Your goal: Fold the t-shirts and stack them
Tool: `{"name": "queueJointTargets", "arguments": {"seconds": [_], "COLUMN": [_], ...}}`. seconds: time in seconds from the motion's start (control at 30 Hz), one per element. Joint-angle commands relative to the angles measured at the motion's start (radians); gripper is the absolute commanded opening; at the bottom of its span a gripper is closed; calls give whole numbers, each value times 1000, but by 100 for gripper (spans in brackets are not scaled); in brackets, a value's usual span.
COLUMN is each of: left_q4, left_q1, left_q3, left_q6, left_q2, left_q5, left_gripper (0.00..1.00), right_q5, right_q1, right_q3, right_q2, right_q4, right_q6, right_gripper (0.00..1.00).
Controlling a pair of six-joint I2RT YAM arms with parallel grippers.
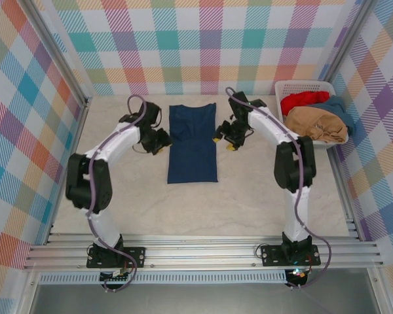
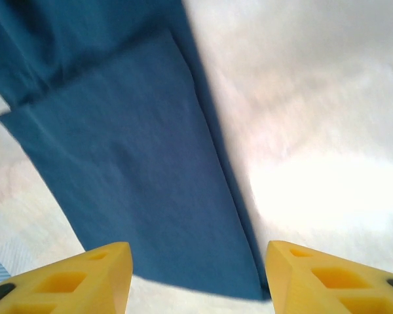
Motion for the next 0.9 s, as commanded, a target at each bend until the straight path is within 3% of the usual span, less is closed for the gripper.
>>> {"name": "queueJointTargets", "arguments": {"seconds": [0.0,0.13,0.2,0.47,0.87], "left_q4": [66,256,303,300,300], "left_q1": [-21,-34,-34,-34,-41], "left_q3": [-202,-406,-445,-427,-346], "left_q6": [-83,-181,-199,-180,-139], "left_q2": [-87,-154,-150,-56,40], "left_q5": [94,202,206,214,195], "left_gripper": [40,48,49,47,34], "right_q5": [-21,-93,-124,-142,-132], "right_q1": [59,117,124,124,125], "right_q3": [-229,-439,-484,-508,-406], "right_q2": [-126,-215,-203,-121,-19], "right_q4": [114,272,320,348,331], "right_q6": [52,142,166,192,181], "right_gripper": [56,59,60,54,24]}}
